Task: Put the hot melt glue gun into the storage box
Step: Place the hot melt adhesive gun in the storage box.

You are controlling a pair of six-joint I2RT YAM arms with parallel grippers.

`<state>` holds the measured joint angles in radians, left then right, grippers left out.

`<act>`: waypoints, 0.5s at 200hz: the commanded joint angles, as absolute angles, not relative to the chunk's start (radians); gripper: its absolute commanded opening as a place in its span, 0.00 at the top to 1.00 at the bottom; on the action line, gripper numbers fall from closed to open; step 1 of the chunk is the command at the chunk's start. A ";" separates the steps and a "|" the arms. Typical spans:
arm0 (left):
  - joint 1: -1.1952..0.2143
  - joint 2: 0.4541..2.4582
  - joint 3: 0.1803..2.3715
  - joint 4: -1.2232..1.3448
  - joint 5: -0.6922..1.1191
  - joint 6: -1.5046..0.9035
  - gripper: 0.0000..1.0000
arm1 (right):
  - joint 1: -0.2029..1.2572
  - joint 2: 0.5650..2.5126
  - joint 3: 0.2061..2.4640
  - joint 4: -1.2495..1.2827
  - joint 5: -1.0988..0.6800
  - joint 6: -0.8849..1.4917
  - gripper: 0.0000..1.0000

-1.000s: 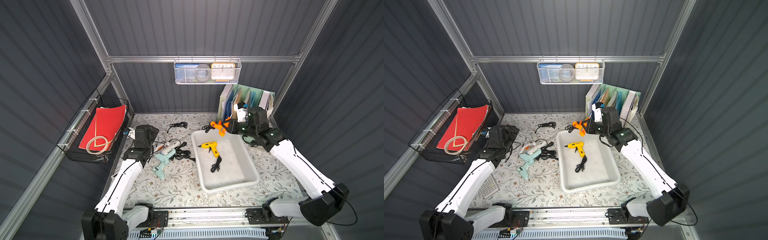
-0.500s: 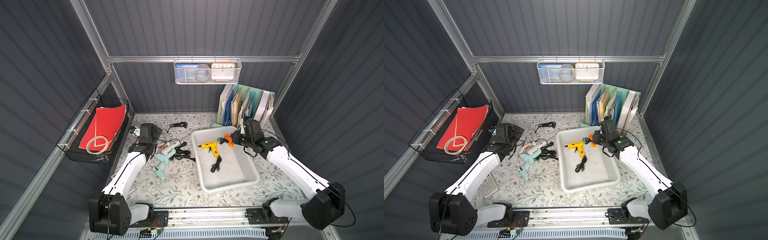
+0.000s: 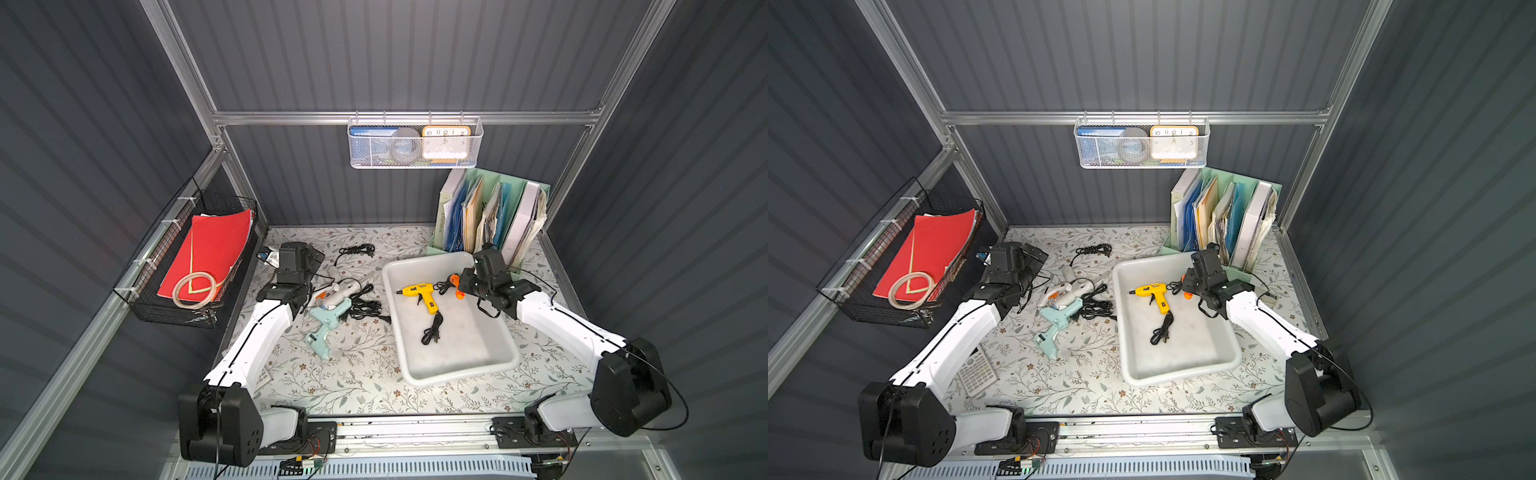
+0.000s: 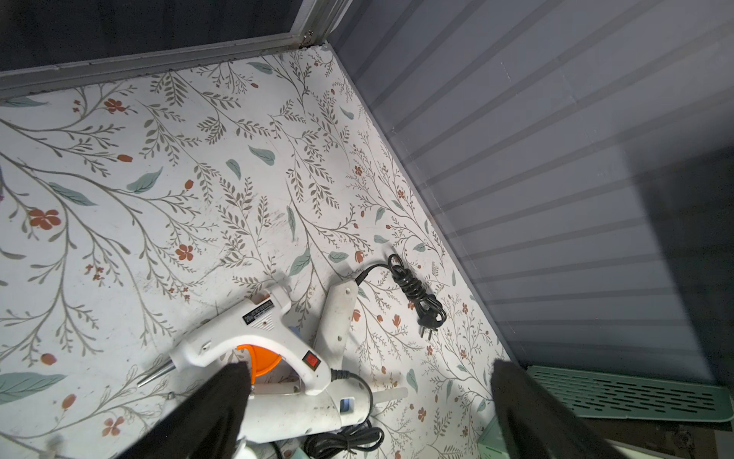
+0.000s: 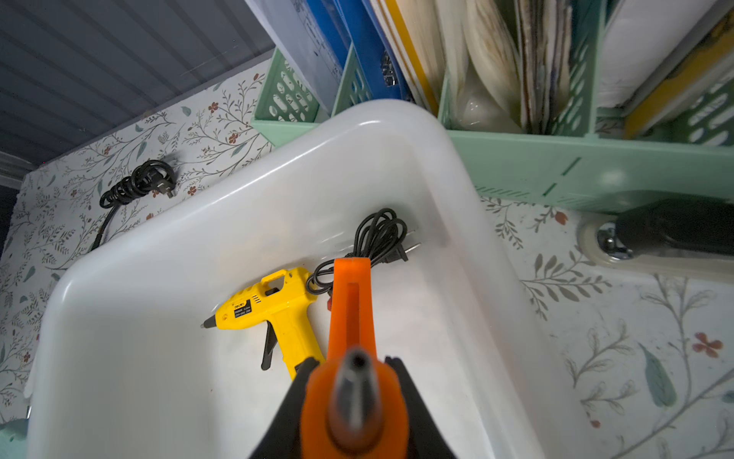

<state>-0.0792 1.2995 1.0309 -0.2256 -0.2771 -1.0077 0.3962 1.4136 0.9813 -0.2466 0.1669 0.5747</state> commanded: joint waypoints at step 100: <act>-0.066 1.309 1.114 -0.279 -0.312 -0.951 0.00 | 0.424 1.375 0.782 -0.276 0.225 0.791 0.51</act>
<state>-0.0719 1.3079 1.0855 -0.2470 -0.2932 -0.9821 0.4145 1.3937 0.8040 -0.2348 0.1879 0.7654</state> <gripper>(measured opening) 0.999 0.443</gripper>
